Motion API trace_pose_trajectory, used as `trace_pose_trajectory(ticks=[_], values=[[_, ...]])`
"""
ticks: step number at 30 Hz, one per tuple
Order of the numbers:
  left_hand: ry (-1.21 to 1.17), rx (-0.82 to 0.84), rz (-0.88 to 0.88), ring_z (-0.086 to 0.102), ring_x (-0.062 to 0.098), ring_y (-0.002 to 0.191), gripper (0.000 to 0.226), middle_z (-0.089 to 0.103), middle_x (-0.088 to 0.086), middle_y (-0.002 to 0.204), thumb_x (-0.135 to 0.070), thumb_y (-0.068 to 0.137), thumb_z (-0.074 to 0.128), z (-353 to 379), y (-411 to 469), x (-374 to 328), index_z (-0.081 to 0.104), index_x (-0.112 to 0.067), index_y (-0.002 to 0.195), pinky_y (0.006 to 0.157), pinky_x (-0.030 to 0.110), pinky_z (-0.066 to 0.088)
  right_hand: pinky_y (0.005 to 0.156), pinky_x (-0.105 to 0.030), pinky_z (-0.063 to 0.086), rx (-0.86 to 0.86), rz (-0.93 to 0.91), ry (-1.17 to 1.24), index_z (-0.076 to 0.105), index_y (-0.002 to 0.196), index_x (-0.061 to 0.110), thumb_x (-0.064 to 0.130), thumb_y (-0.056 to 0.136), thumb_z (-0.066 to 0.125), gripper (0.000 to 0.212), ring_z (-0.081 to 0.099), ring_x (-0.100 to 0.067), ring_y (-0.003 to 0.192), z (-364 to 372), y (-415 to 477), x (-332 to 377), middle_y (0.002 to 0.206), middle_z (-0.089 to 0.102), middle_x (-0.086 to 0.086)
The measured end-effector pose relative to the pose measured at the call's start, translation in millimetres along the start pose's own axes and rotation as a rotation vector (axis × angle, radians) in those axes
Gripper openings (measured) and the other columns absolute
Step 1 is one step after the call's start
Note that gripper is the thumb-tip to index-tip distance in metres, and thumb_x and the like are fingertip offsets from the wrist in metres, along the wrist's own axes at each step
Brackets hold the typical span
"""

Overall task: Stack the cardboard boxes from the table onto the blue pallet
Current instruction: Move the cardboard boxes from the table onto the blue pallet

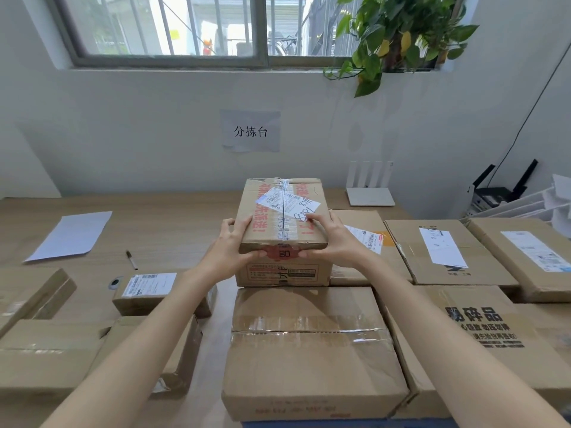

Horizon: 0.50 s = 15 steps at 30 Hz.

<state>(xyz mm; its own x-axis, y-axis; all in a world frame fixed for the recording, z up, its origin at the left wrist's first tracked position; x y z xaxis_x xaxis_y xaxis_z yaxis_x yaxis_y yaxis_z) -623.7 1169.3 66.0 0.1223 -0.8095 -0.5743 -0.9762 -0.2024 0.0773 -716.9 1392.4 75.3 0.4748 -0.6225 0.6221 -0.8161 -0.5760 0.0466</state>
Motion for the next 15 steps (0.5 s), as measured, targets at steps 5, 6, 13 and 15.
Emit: trace_pose_trajectory(ticks=[5,6,13,15], values=[[0.024,0.129,-0.006,0.034,0.024,0.133,0.102,0.014,0.003,0.152,-0.041,0.078,0.075,-8,0,-4,0.005,-0.03,0.153,0.108,0.037,0.037,0.115,-0.04,0.023,0.061,0.051,-0.069,0.022,0.149,0.037,0.055,0.069,0.079,0.099,0.009,-0.025,0.149,-5,-5,9,0.161,-0.013,-0.009],[0.035,0.149,-0.006,0.031,0.023,0.136,0.103,0.014,0.003,0.154,-0.039,0.079,0.075,-12,-1,-6,0.005,-0.03,0.153,0.11,0.035,0.034,0.115,-0.04,0.023,0.062,0.052,-0.087,0.021,0.15,0.037,0.056,0.069,0.078,0.101,0.009,-0.025,0.149,-7,-6,13,0.161,-0.015,-0.008],[0.142,0.019,0.032,0.031,0.017,0.139,0.073,0.033,-0.001,0.152,-0.049,0.087,0.062,-72,-17,-9,0.029,-0.027,0.148,0.112,0.041,0.031,0.111,-0.051,0.032,0.017,-0.066,-0.161,0.018,0.146,0.046,0.077,0.056,0.068,0.108,0.018,-0.024,0.147,-17,13,69,0.162,-0.002,0.001],[0.171,-0.047,0.029,0.034,0.017,0.138,0.067,0.037,-0.001,0.15,-0.048,0.089,0.058,-96,-29,0,0.032,-0.026,0.147,0.111,0.04,0.032,0.113,-0.047,0.031,0.029,-0.098,-0.157,0.017,0.147,0.045,0.071,0.063,0.071,0.103,0.019,-0.022,0.147,-10,18,97,0.162,-0.004,0.001]])
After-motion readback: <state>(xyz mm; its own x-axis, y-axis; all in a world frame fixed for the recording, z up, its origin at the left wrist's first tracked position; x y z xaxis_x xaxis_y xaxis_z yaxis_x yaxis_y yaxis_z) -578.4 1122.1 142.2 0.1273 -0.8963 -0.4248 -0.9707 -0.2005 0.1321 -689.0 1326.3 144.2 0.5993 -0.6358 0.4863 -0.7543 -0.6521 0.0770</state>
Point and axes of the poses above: each hand's wrist, its own y-axis towards the middle knuckle, its own z-axis out of the palm, x = y × z, the point moved 4 cm from there along y, towards the middle knuckle
